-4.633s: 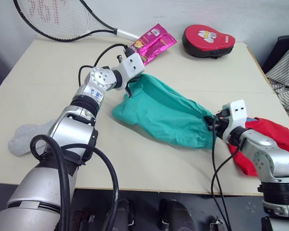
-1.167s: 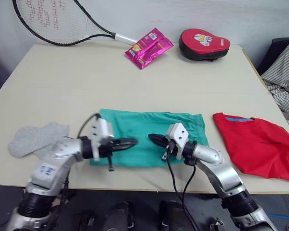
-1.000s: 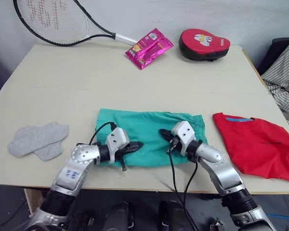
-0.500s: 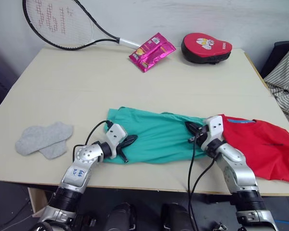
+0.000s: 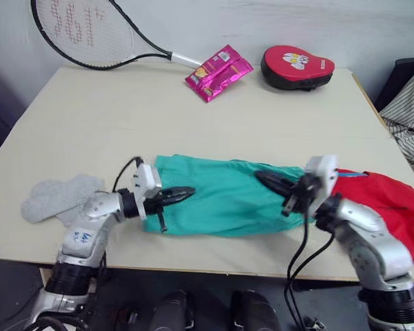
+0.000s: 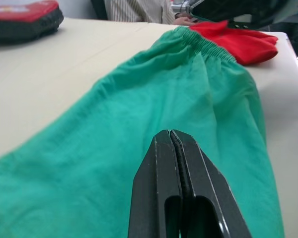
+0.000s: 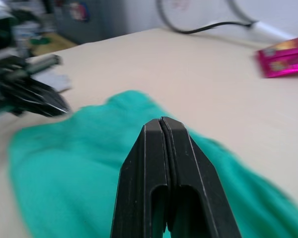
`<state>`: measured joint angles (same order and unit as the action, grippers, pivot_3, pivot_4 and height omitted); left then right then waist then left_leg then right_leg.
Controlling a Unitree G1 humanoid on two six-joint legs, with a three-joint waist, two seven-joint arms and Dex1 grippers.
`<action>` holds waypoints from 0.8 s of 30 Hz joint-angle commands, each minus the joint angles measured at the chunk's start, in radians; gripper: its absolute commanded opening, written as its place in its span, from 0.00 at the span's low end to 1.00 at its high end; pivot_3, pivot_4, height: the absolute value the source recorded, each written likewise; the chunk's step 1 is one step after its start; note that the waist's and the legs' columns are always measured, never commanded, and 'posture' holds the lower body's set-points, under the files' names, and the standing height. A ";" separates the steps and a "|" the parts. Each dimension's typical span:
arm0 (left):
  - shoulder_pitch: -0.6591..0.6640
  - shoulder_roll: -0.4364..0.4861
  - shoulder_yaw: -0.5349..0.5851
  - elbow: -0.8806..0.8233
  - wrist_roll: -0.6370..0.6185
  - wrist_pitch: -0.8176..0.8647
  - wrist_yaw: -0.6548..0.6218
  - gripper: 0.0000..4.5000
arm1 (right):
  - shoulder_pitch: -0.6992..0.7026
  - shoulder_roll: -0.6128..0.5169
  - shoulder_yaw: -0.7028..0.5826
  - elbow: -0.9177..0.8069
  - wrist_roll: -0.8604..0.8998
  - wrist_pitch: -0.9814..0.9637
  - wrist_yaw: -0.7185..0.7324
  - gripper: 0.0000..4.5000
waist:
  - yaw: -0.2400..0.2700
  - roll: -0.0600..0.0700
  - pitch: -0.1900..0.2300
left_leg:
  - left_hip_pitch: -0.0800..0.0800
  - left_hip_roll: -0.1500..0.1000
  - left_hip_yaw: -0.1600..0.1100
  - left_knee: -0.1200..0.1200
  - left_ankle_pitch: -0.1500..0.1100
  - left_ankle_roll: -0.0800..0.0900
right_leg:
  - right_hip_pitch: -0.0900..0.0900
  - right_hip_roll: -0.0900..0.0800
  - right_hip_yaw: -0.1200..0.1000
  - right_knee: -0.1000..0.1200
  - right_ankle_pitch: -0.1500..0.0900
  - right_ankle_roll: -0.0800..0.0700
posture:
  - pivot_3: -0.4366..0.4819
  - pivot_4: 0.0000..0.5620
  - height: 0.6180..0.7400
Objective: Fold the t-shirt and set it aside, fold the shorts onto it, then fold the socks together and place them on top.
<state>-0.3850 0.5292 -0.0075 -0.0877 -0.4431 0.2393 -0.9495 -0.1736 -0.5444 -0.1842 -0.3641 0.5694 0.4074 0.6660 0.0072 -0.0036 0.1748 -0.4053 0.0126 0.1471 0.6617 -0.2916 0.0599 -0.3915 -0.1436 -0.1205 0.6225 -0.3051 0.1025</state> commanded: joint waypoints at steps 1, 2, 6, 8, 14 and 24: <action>-0.064 -0.004 0.037 0.035 -0.085 0.071 -0.040 0.00 | 0.027 -0.042 -0.019 0.098 -0.137 -0.110 -0.016 0.00 | -0.004 0.000 0.000 | 0.000 0.000 0.000 0.000 0.000 0.000 | 0.000 0.000 0.000 0.000 0.000 0.000 | 0.48 0.27 1.00; -0.089 -0.019 0.035 0.072 -0.076 0.061 -0.036 0.00 | 0.041 -0.046 0.000 0.141 -0.179 -0.168 0.000 0.00 | -0.007 0.000 0.000 | 0.000 0.000 0.001 0.000 0.000 0.000 | 0.000 0.001 0.000 0.000 0.000 0.000 | 0.48 0.27 1.00; -0.190 -0.114 -0.014 0.288 0.054 -0.065 0.029 0.00 | 0.073 -0.001 0.048 0.347 -0.283 -0.399 0.041 0.00 | -0.008 -0.002 0.001 | 0.000 0.001 0.002 -0.001 0.003 0.005 | 0.000 0.006 0.000 -0.001 0.000 0.000 | 0.48 0.27 1.00; -0.216 -0.140 -0.052 0.374 0.126 -0.140 0.035 0.00 | 0.064 0.025 0.051 0.423 -0.297 -0.454 0.039 0.00 | -0.010 -0.002 0.001 | 0.000 0.001 0.003 -0.001 0.004 0.005 | 0.000 0.011 0.000 0.000 0.000 0.000 | 0.48 0.27 1.00; -0.325 -0.198 -0.066 0.747 0.322 -0.256 0.300 0.00 | -0.012 0.117 0.019 0.552 -0.259 -0.457 -0.023 0.00 | -0.022 -0.004 0.002 | 0.002 0.003 0.005 0.001 0.005 0.006 | -0.001 0.008 0.004 0.002 0.000 0.001 | 0.48 0.27 1.00; -0.278 -0.188 -0.037 0.809 0.350 -0.283 0.321 0.00 | 0.028 0.056 0.006 0.217 0.042 -0.042 0.093 0.00 | -0.028 -0.003 0.002 | 0.001 0.003 0.003 0.000 0.003 0.004 | -0.002 0.004 0.003 0.003 0.000 -0.001 | 0.48 0.27 1.00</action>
<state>-0.6923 0.3283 -0.0571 0.6870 -0.0959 -0.0543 -0.6328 -0.1433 -0.4700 -0.1599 -0.0535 0.5403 0.2986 0.7365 -0.0211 -0.0068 0.1766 -0.4041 0.0159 0.1494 0.6617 -0.2885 0.0637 -0.3931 -0.1401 -0.1178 0.6251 -0.3055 0.1019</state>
